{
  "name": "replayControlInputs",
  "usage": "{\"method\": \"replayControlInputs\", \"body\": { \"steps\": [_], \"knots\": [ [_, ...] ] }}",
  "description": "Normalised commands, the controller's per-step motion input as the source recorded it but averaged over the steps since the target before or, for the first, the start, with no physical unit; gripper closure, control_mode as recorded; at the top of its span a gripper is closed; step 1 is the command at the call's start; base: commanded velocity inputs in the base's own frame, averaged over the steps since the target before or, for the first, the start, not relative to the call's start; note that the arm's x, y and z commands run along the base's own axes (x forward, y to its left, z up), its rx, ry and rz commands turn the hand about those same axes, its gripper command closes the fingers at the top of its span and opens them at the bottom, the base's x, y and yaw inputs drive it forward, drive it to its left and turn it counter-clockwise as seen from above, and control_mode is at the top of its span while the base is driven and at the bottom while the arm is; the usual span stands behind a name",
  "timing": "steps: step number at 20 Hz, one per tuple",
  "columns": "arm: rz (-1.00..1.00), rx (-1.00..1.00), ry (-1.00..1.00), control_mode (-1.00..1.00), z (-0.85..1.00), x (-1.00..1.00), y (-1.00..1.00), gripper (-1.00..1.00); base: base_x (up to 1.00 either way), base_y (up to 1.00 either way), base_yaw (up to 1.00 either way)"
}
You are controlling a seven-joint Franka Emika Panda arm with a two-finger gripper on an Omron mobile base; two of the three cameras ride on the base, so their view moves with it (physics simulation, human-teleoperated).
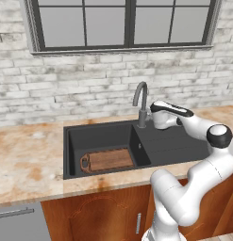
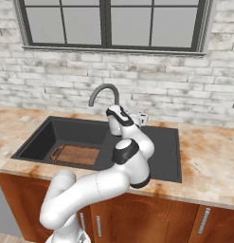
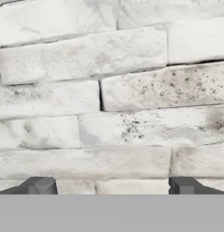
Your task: Turn on the sink faucet with hot water and rinse the cutting board for ten seconds, then turn off the faucet. Push the cutting board to reach the water if necessary.
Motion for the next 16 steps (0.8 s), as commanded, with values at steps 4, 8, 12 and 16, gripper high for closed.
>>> {"method": "replayControlInputs", "body": {
  "steps": [4,8,12,16],
  "knots": [
    [0.00,0.00,0.00,-1.00,0.00,-0.10,-0.24,-1.00,0.00,0.00,0.00],
    [0.00,0.00,0.00,-1.00,0.00,-0.09,-0.23,-1.00,0.00,0.00,0.00],
    [0.00,0.00,0.00,-1.00,0.00,-0.09,-0.23,-1.00,0.00,0.00,0.00],
    [0.00,0.00,0.00,-1.00,0.00,-0.10,-0.22,-1.00,0.00,0.00,0.00]
  ]
}}
